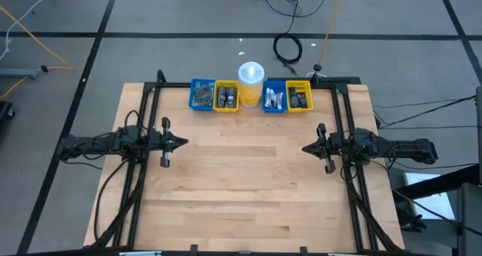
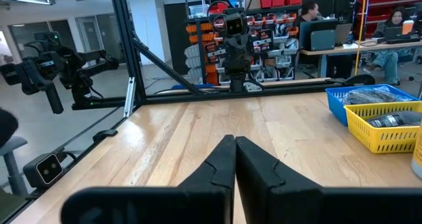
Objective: Pick & Place Travel size toiletries
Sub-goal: Return to Home Position
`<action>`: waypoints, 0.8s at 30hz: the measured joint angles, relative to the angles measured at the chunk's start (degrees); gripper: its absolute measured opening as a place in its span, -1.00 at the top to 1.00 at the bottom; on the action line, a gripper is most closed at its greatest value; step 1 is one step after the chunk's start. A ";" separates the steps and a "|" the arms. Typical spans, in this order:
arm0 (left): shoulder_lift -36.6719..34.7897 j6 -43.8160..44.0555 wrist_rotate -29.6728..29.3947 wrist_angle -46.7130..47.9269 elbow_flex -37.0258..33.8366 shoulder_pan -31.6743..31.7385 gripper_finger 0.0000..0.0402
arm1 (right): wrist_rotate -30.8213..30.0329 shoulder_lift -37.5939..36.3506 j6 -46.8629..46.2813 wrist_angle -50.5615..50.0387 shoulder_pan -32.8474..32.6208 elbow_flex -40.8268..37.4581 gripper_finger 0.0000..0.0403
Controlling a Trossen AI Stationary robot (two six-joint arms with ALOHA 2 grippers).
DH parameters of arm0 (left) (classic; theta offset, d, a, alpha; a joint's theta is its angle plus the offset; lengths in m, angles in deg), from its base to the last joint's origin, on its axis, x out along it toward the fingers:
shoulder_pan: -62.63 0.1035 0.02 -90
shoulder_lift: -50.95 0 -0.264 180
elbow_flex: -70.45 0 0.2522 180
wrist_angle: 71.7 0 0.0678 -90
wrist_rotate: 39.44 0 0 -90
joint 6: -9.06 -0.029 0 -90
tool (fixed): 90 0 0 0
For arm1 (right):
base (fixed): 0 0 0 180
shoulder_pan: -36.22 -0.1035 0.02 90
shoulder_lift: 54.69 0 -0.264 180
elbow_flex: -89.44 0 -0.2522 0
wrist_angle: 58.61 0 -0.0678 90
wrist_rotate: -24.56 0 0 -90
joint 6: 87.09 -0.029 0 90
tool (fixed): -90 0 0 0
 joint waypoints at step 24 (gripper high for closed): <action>-0.02 -0.02 -0.09 -0.12 0.01 0.00 0.96 | -3.03 -1.14 -5.82 -1.00 1.61 0.00 0.98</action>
